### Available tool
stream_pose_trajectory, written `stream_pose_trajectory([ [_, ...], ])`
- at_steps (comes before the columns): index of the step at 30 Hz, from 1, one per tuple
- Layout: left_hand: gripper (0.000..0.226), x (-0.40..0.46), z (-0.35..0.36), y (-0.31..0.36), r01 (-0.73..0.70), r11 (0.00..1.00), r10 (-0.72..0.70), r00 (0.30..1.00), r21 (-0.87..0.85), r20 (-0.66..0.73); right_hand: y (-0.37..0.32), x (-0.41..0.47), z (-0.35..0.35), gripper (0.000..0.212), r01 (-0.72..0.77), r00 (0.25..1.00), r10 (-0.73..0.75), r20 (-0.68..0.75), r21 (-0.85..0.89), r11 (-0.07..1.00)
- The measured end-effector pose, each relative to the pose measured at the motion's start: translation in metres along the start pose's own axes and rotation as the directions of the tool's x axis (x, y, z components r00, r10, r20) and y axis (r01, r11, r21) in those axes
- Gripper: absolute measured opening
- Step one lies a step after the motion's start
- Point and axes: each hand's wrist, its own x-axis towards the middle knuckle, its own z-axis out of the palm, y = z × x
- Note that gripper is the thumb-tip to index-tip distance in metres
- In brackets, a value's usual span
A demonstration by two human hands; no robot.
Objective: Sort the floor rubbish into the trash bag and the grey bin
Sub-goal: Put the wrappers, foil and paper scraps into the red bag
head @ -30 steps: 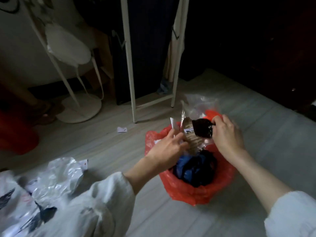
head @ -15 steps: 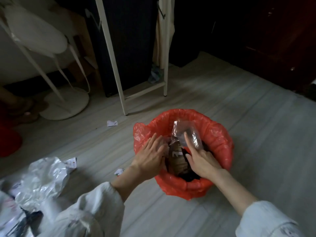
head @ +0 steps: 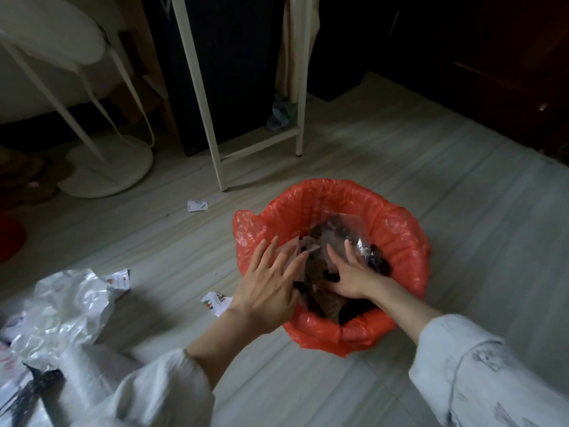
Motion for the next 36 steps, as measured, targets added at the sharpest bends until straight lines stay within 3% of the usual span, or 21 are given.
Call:
stream_pose_trajectory([
  [4, 0.058, 0.005, 0.007, 0.001, -0.01, 1.0, 0.01, 0.998, -0.002, -0.065, -0.001, 0.042, 0.018, 0.109, 0.002, 0.989, 0.024, 0.148, -0.168, 0.986],
  [7, 0.06, 0.01, 0.006, 0.0, -0.02, 1.0, 0.019, 0.996, -0.012, -0.085, 0.0, 0.061, 0.026, 0.11, -0.036, 0.987, 0.078, 0.143, -0.278, 0.96],
  [13, 0.059, 0.011, 0.013, -0.005, -0.04, 0.999, 0.037, 0.995, -0.028, -0.098, -0.009, 0.082, 0.023, 0.081, 0.046, 0.992, -0.003, 0.127, -0.335, 0.941],
  [17, 0.057, 0.01, 0.014, -0.007, -0.053, 0.998, 0.05, 0.995, -0.036, -0.085, -0.013, 0.079, 0.027, 0.071, 0.028, 0.989, 0.027, 0.145, -0.368, 0.93],
  [20, 0.056, 0.01, 0.013, -0.006, -0.045, 0.999, 0.042, 0.995, -0.028, -0.088, -0.015, 0.069, 0.024, 0.091, 0.034, 0.997, -0.012, 0.07, -0.311, 0.95],
  [25, 0.055, 0.01, 0.014, -0.007, -0.029, 0.998, 0.025, 0.997, -0.047, -0.073, -0.01, 0.037, 0.017, 0.098, 0.029, 0.998, -0.019, 0.06, -0.162, 0.986],
  [29, 0.047, 0.002, 0.008, -0.007, -0.056, 0.997, 0.054, 0.998, -0.051, -0.043, -0.013, 0.015, 0.005, 0.092, 0.006, 0.998, 0.001, 0.064, -0.113, 0.994],
  [32, 0.053, -0.005, -0.006, -0.011, -0.051, 0.972, 0.049, 0.999, -0.23, -0.016, -0.018, -0.006, -0.002, 0.079, 0.04, 0.999, -0.038, 0.032, -0.096, 0.995],
  [36, 0.05, -0.013, -0.042, -0.022, 0.035, 0.937, -0.043, 0.999, -0.348, -0.014, -0.03, -0.041, -0.023, 0.061, 0.079, 0.995, -0.078, -0.067, 0.01, 0.997],
])
